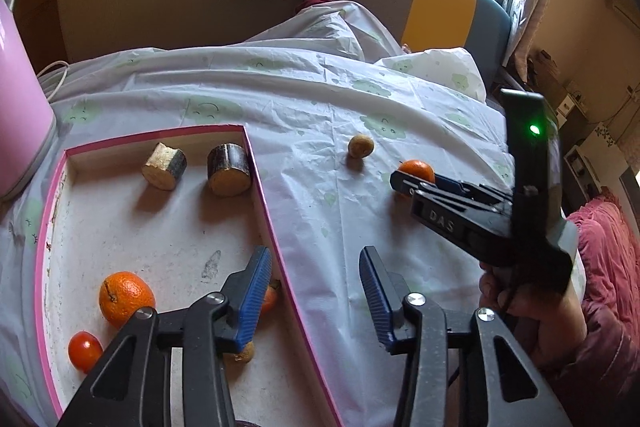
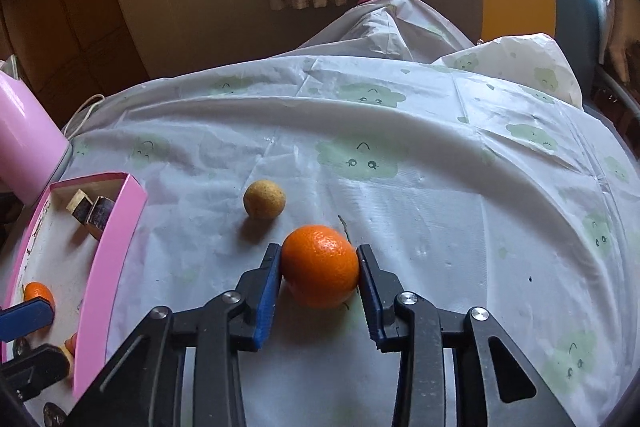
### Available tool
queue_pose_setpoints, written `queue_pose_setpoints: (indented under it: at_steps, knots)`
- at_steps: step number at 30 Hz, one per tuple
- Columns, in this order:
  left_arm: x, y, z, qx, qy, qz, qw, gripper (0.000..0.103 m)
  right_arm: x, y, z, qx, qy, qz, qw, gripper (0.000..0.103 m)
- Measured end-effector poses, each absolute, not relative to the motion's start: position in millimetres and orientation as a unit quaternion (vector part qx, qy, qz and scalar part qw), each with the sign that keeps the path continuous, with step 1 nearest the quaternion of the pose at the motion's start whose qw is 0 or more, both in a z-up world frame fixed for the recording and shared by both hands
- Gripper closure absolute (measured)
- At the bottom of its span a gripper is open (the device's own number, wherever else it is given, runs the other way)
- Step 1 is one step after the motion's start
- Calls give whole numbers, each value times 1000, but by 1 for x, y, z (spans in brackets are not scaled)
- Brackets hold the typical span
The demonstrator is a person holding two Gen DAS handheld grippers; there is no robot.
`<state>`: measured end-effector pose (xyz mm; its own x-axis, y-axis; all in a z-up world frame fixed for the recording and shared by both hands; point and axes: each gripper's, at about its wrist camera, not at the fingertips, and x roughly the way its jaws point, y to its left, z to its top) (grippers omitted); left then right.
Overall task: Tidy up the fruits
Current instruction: 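Grasp the mandarin orange on the sheet with the right gripper, then grasp the small tan fruit with the left gripper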
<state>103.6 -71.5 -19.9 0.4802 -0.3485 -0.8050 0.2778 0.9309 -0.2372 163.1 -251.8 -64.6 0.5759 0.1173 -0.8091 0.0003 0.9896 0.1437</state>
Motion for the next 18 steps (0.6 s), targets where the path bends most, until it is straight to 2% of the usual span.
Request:
queue_pose_setpoints:
  at_steps: [10, 18]
  knots:
    - [112, -81, -27, -81, 515, -211, 827, 59, 79, -267, -57, 69, 438, 25, 896, 66]
    - [140, -112, -18, -48, 497, -201, 843, 59, 58, -287, -65, 93, 421, 9, 902, 66]
